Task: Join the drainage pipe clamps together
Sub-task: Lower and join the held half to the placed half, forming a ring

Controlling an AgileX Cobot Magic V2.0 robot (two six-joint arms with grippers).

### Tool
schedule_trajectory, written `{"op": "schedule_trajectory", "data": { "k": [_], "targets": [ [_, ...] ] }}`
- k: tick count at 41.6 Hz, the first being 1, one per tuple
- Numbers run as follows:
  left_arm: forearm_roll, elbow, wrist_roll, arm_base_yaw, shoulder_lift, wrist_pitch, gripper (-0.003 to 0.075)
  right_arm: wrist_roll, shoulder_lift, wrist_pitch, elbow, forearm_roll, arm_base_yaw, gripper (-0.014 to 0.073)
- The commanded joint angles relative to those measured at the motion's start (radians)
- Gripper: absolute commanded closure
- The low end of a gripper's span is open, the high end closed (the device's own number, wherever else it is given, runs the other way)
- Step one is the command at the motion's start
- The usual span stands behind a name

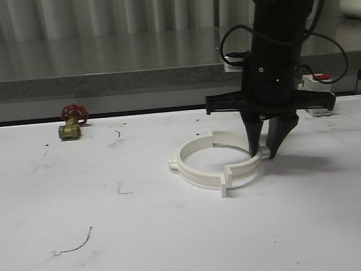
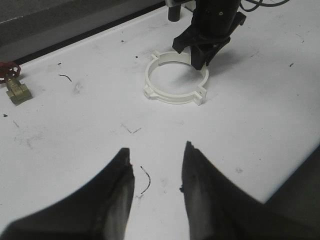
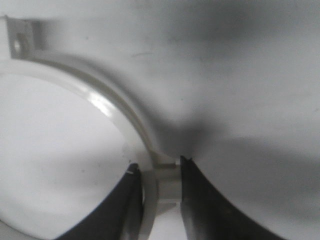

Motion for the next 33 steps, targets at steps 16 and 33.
{"op": "schedule_trajectory", "data": {
  "k": [16, 33],
  "targets": [
    [-0.018, -0.027, 0.000, 0.000, 0.000, -0.071, 0.0479, 0.004, -0.051, -0.021, -0.033, -0.004, 0.000, 0.0350],
    [-0.018, -0.027, 0.000, 0.000, 0.000, -0.071, 0.0479, 0.004, -0.051, -0.031, -0.033, 0.009, 0.000, 0.0342]
  ]
}}
